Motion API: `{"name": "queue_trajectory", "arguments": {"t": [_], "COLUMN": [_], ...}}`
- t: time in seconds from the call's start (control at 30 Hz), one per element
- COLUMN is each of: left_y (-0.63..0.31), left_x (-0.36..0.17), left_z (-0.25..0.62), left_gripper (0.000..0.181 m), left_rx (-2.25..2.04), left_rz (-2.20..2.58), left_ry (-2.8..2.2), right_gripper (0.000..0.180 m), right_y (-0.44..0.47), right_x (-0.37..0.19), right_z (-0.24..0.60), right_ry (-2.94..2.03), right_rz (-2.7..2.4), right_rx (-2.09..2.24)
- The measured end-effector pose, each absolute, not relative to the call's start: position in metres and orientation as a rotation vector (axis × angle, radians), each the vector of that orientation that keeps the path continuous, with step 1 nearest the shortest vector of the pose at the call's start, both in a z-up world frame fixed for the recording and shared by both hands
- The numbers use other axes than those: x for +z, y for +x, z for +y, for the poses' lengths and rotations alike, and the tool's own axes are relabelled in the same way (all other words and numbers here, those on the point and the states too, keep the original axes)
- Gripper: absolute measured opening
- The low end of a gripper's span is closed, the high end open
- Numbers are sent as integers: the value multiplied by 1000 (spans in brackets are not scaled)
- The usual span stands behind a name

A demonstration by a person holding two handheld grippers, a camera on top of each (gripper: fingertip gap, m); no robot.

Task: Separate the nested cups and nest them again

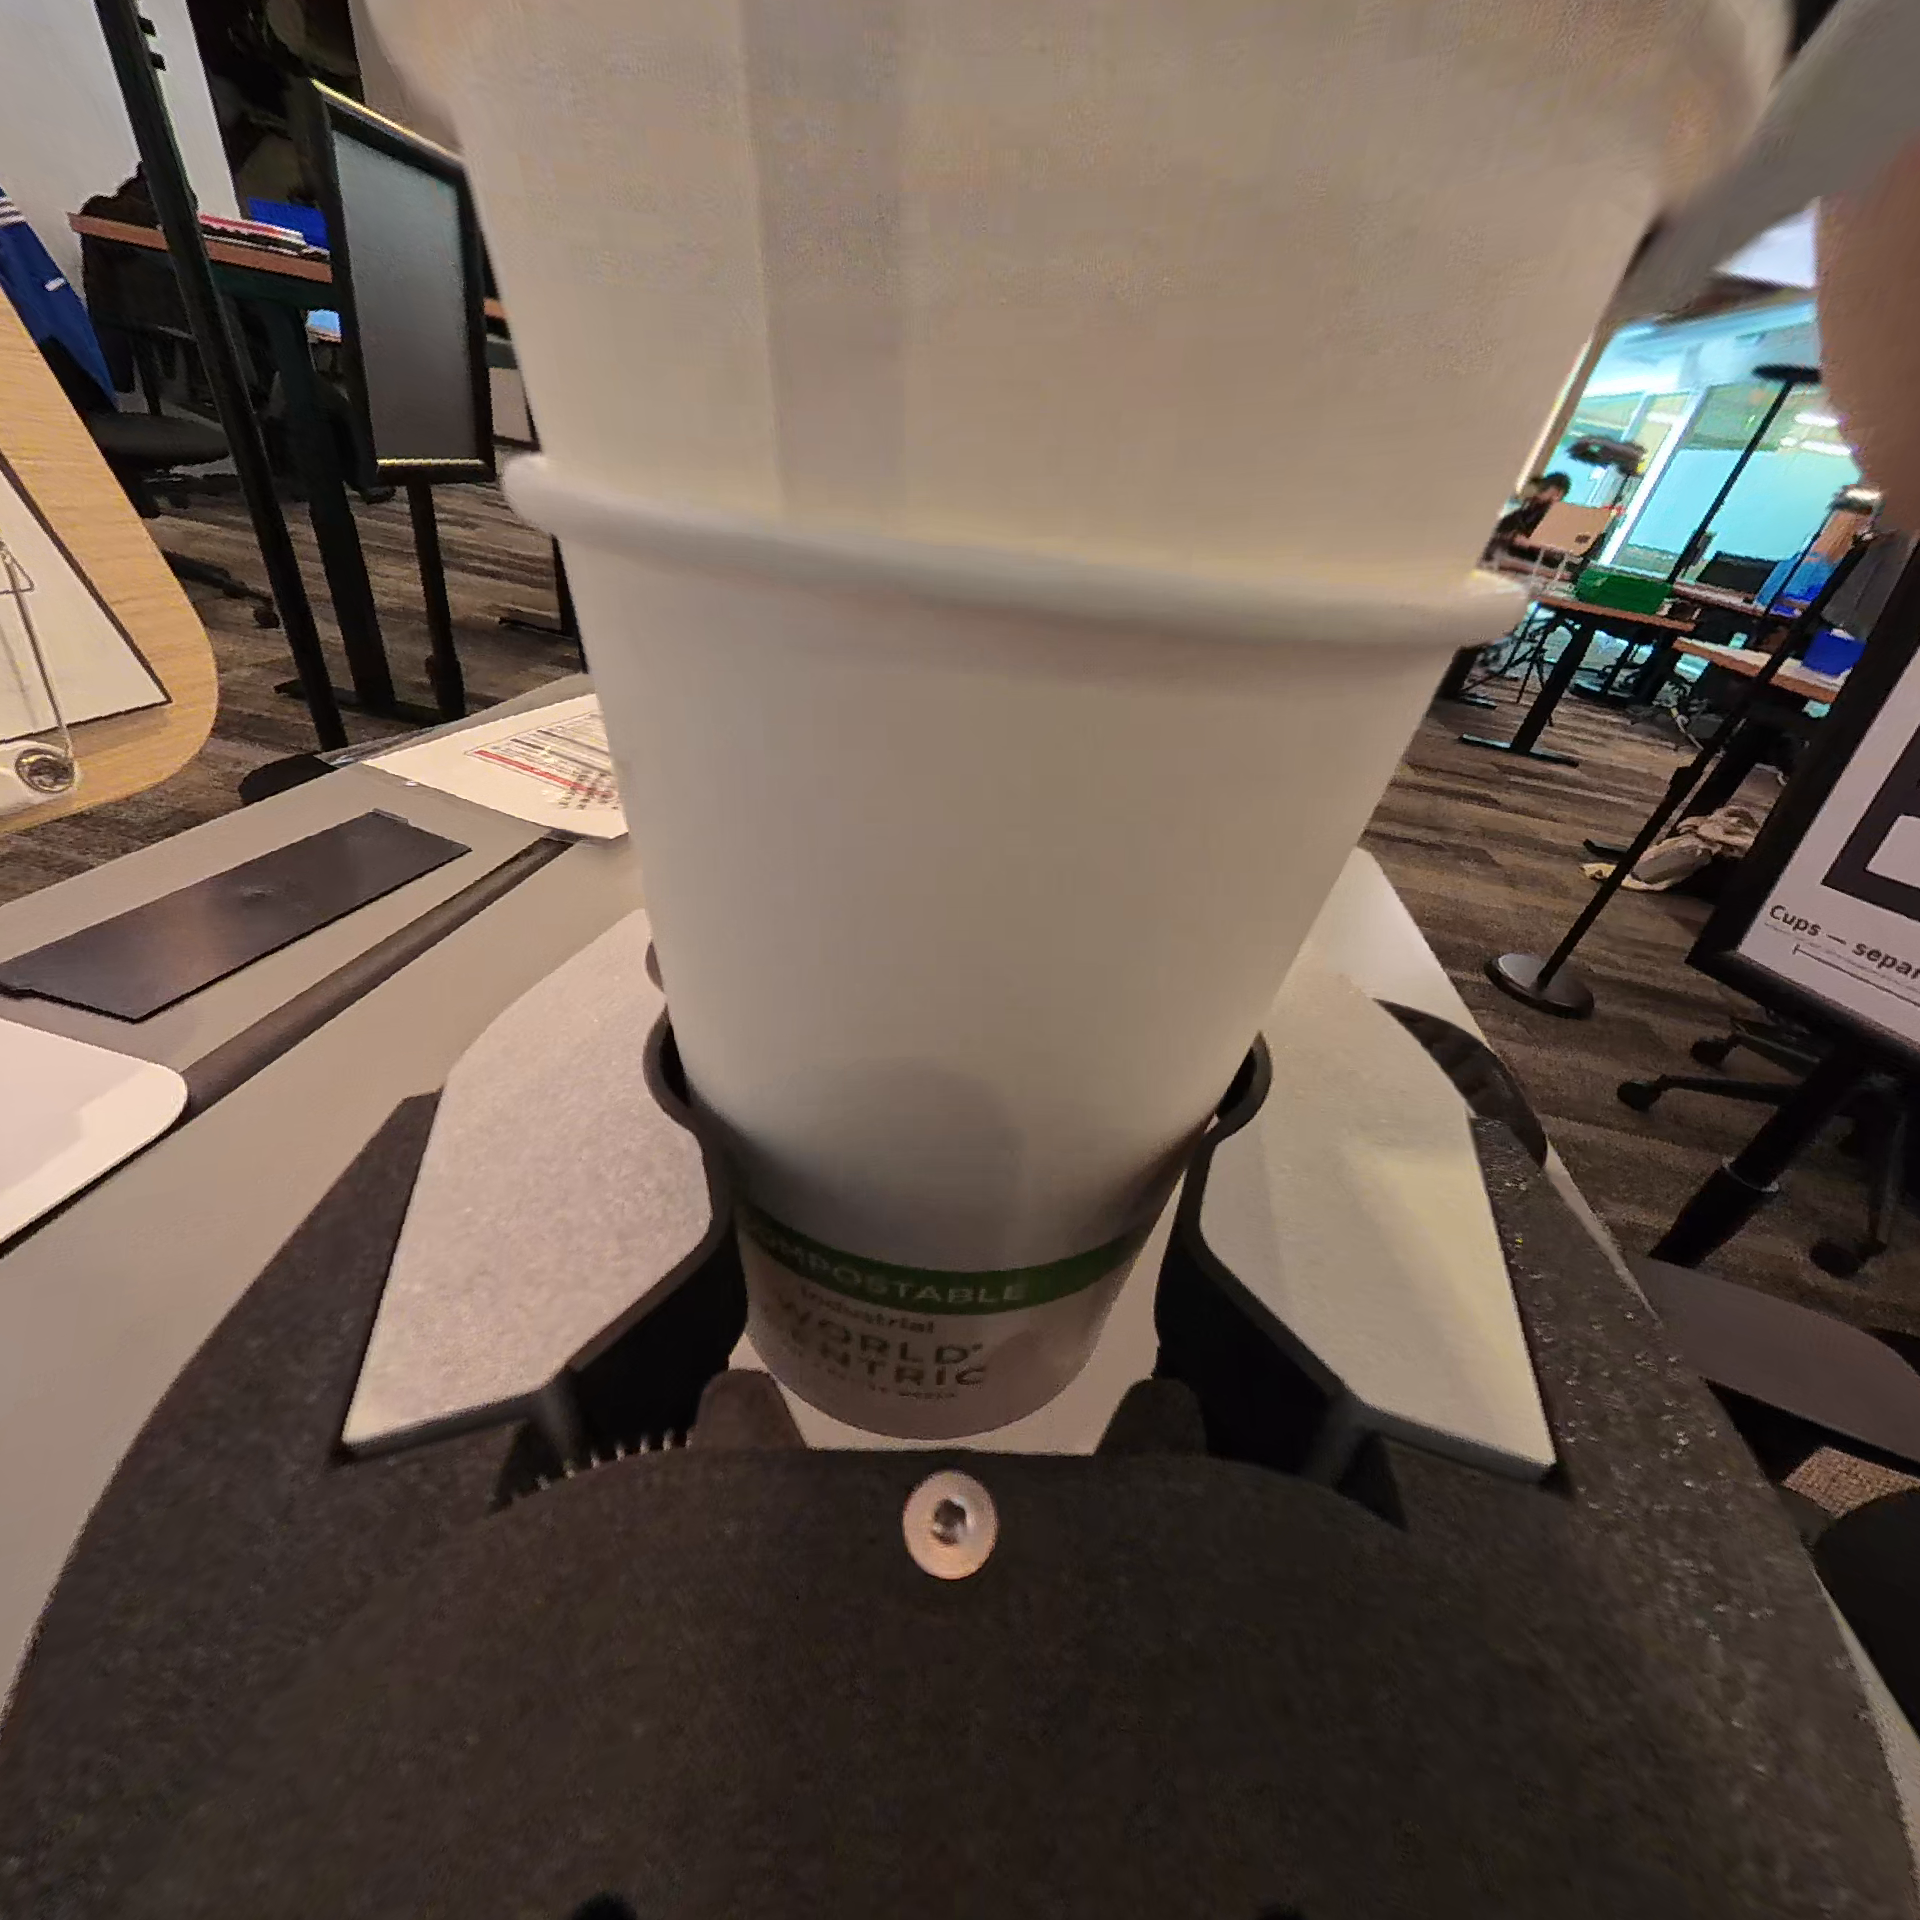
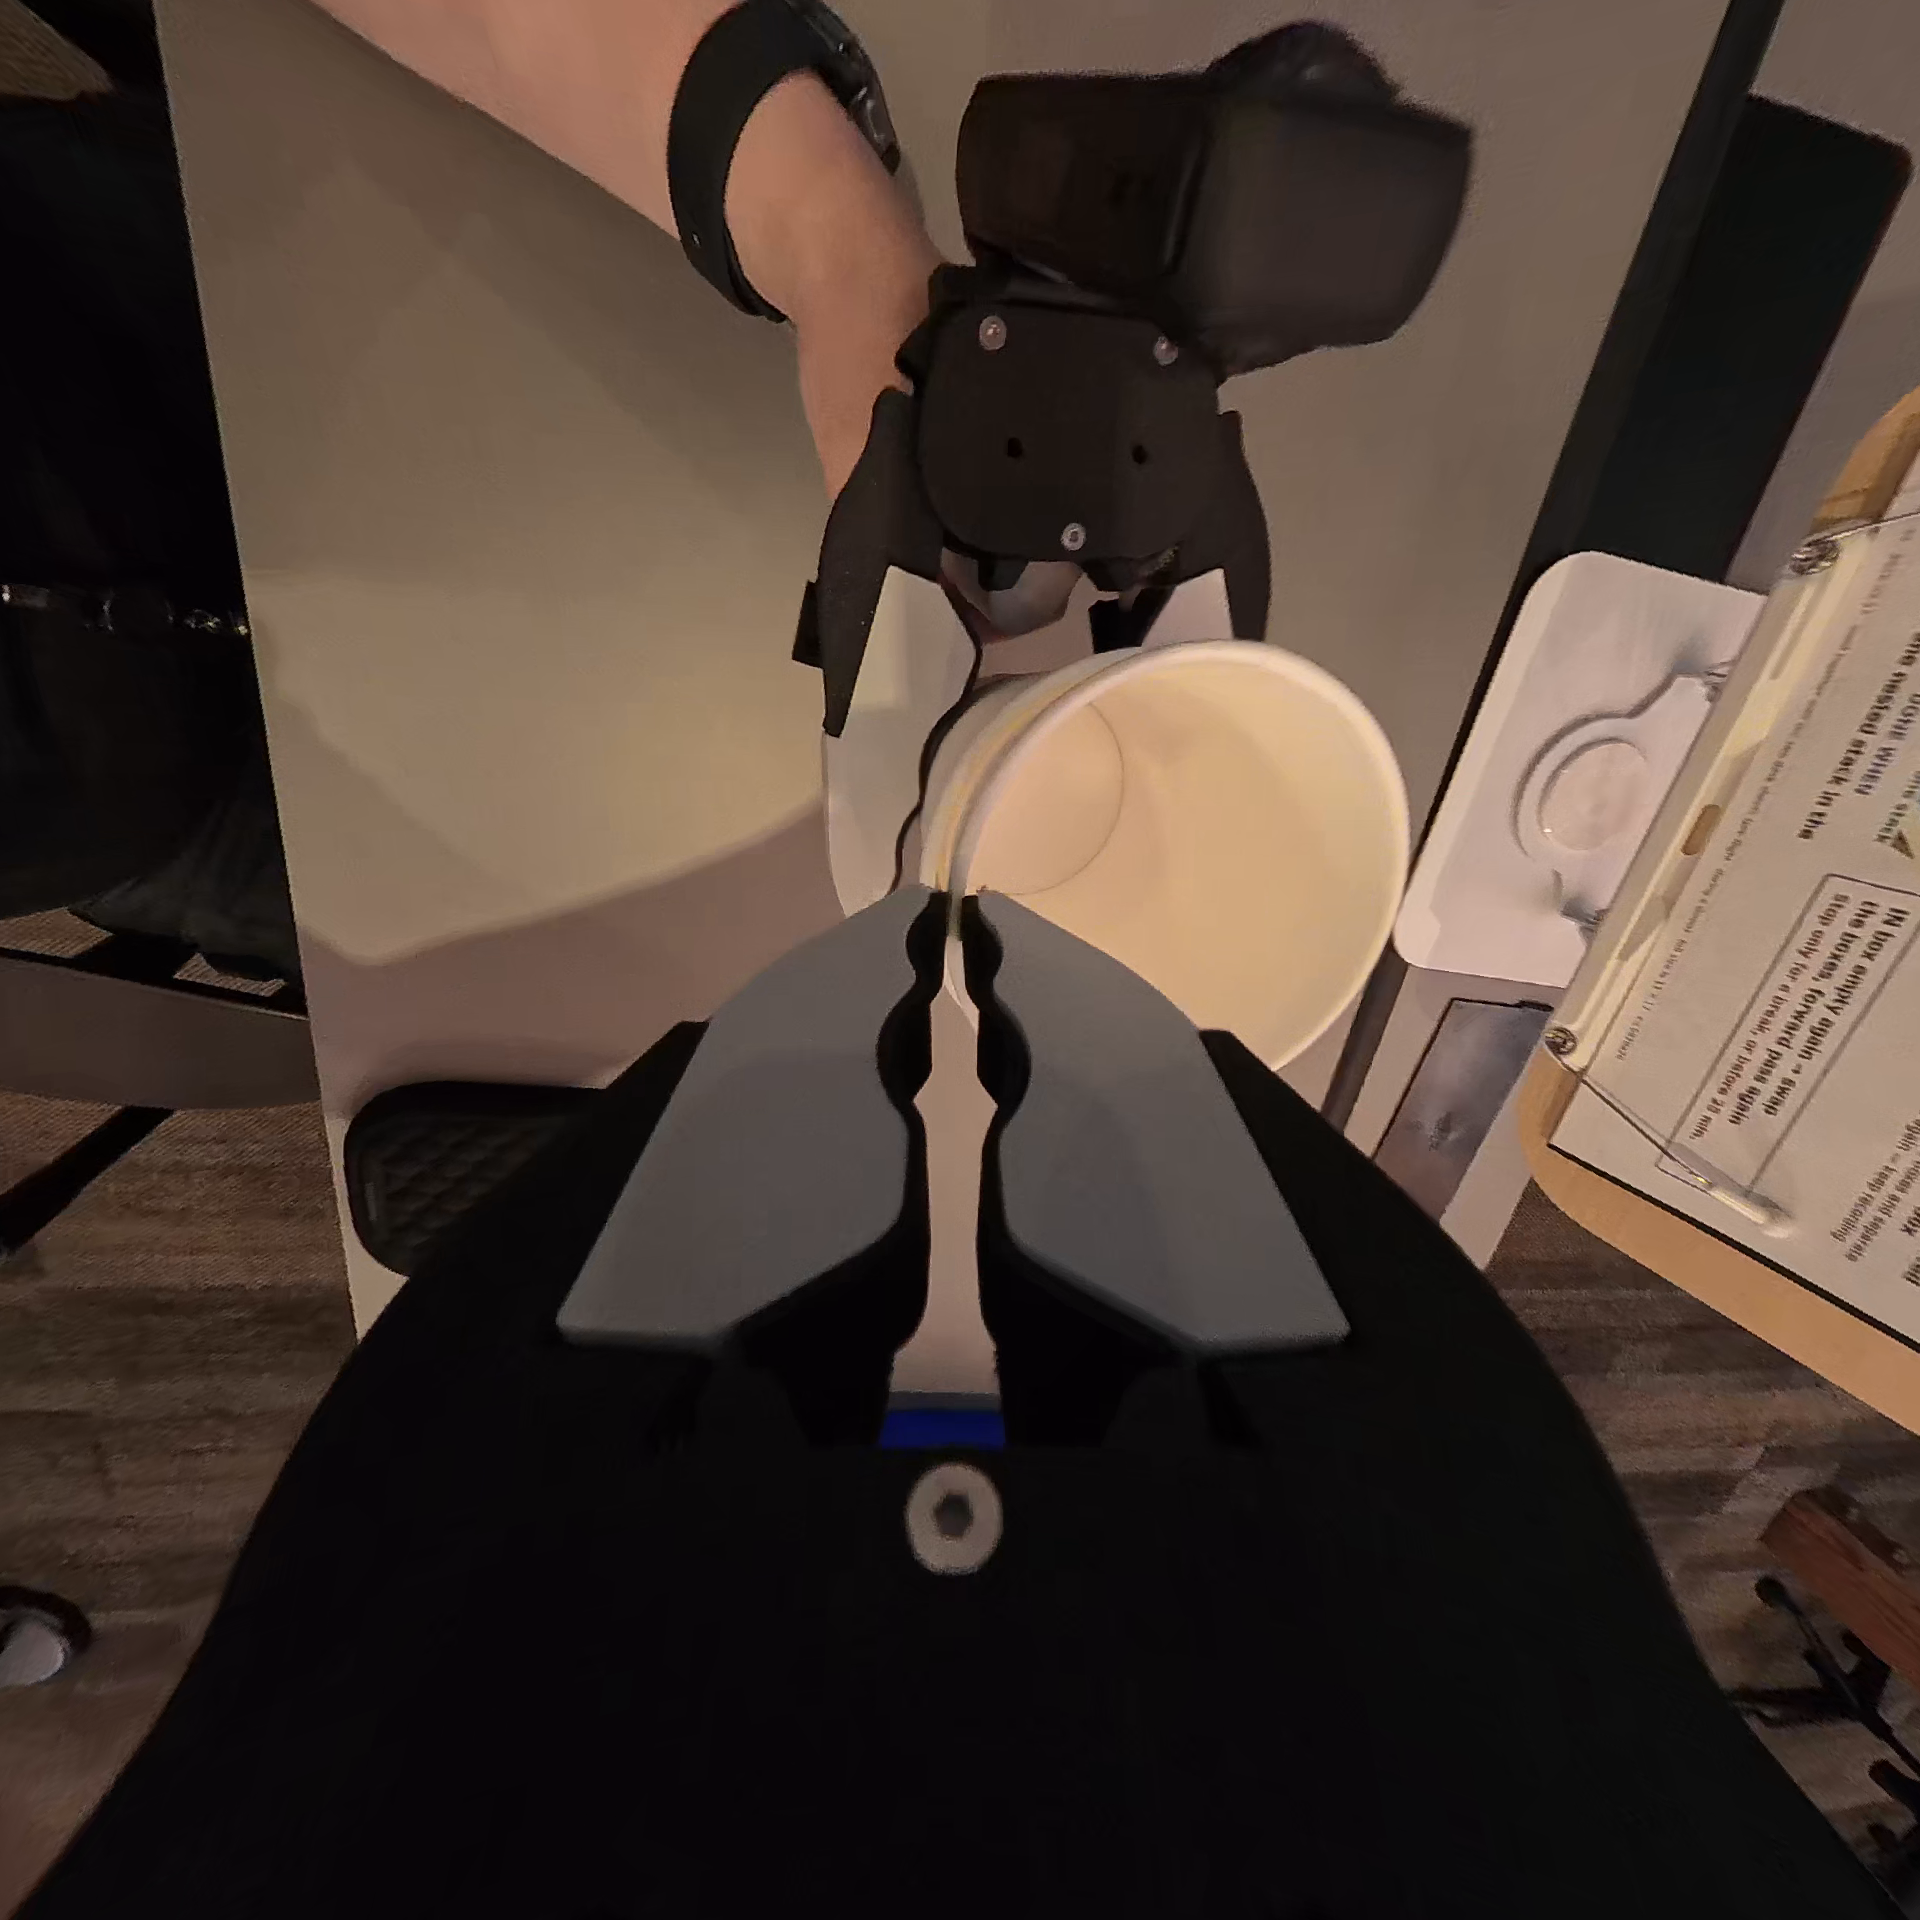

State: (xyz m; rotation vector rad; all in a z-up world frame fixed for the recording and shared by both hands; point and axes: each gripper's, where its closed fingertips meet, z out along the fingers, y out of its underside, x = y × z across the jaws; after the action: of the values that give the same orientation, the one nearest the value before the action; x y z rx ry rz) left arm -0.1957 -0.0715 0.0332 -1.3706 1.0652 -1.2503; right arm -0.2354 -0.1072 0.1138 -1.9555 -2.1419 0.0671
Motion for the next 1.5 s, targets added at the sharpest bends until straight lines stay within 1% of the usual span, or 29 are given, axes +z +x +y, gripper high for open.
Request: {"name": "queue_trajectory", "arguments": {"t": [0.2, 0.37, 0.5, 0.63, 0.73, 0.83, 0.97, 1.23, 1.5], "left_y": [-192, -193, -195, -196, -196, -196, -197, -199, -200], "left_x": [26, 18, 15, 17, 17, 15, 15, 15, 14], "left_z": [-72, -66, -63, -63, -62, -61, -59, -57, -56], "left_gripper": [100, 100, 100, 100, 100, 100, 100, 100, 100], "left_rx": [-1238, -1238, -1240, -1233, -1232, -1230, -1226, -1222, -1222], "left_rz": [1087, 1075, 1061, 1065, 1062, 1060, 1055, 1041, 1040], "left_ry": [-1389, -1418, -1431, -1423, -1426, -1433, -1436, -1440, -1442], "right_gripper": [3, 3, 3, 2, 2, 2, 2, 2, 2], "right_y": [-230, -198, -136, -39, 46, 125, 197, 277, 311], "right_x": [160, 208, 233, 233, 218, 192, 152, 73, 12], "right_z": [-105, -109, -117, -130, -147, -171, -203, -240, -246], "right_ry": [-1921, -1939, -2032, -2214, -2383, -2542, -2660, -2772, -2805], "right_rz": [-2061, -1944, -1795, -1576, -1373, -1175, -978, -767, -683], "right_rx": [31, -59, -150, -253, -312, -347, -309, -282, -308]}}
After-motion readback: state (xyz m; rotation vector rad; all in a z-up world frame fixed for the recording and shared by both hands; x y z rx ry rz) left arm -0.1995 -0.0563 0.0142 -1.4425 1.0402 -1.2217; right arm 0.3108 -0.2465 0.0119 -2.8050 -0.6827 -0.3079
